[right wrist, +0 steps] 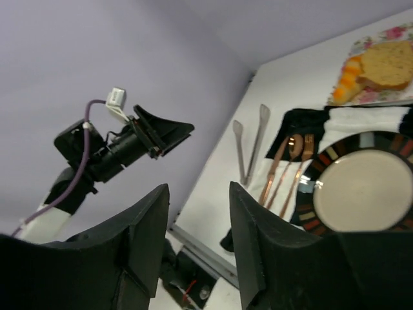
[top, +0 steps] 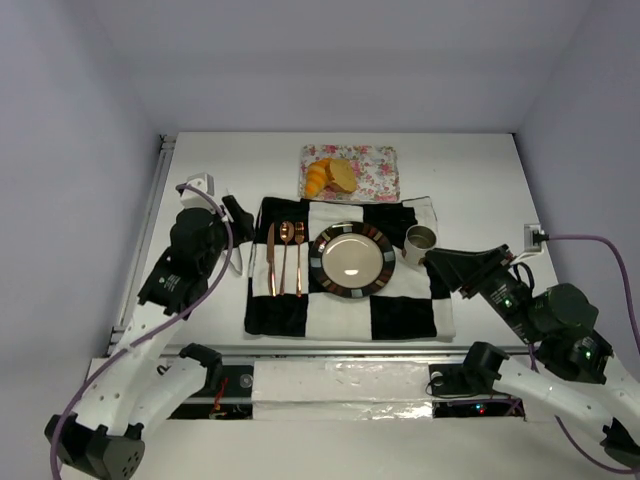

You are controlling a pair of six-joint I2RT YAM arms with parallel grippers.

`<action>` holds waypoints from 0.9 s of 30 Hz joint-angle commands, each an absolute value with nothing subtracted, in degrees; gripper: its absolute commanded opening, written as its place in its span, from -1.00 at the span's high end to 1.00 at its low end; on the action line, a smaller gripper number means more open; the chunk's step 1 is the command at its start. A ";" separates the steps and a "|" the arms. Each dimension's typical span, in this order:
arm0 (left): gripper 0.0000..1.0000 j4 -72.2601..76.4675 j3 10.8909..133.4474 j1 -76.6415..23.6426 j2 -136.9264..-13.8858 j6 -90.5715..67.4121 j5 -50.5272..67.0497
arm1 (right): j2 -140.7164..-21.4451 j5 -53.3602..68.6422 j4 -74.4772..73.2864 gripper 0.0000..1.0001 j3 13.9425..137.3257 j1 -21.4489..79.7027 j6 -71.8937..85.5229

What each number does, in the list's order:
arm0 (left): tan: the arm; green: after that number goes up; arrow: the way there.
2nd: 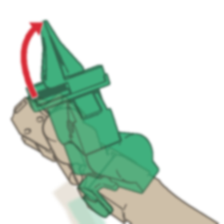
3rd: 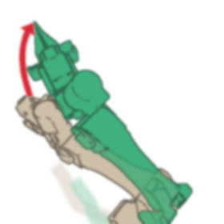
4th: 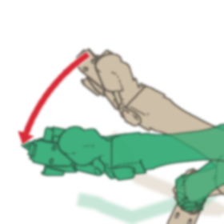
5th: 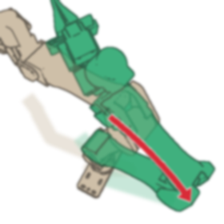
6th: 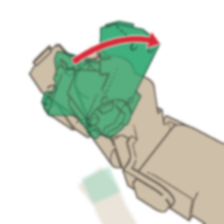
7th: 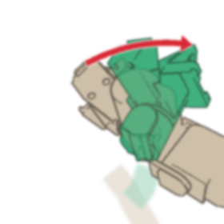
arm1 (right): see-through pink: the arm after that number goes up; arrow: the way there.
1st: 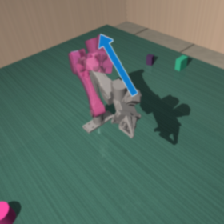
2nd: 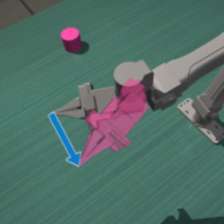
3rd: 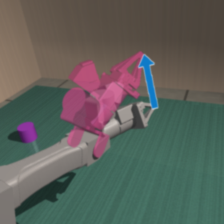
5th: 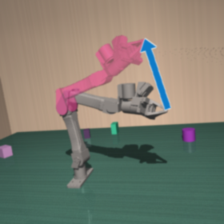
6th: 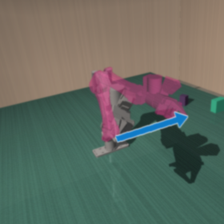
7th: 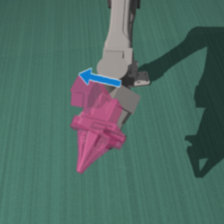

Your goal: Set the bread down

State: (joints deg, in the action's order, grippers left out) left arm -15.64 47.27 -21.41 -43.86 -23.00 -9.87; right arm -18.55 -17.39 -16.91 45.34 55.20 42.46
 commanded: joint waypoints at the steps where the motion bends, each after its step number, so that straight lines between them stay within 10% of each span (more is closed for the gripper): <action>1: -0.10 -11.42 47.81 -21.71 -47.79 -22.50 -9.40 | -17.14 -22.41 -21.62 0.04 42.72 55.37 42.89; 7: 0.05 -6.25 48.52 -21.71 -52.73 -20.57 -13.00 | -16.08 -22.33 -21.45 0.95 40.87 55.37 43.94; 13: 0.79 -4.83 50.62 -18.56 -64.74 -18.81 -19.16 | -15.56 -20.30 -20.48 1.00 39.29 55.37 44.74; 22: -0.09 -0.44 54.75 -9.76 -83.99 -17.67 -15.56 | -14.94 -19.86 -20.30 0.78 37.27 55.37 46.14; 27: -0.08 -0.35 60.01 -9.76 -93.41 -16.26 -16.42 | -15.99 -18.73 -19.87 0.76 37.18 55.37 46.49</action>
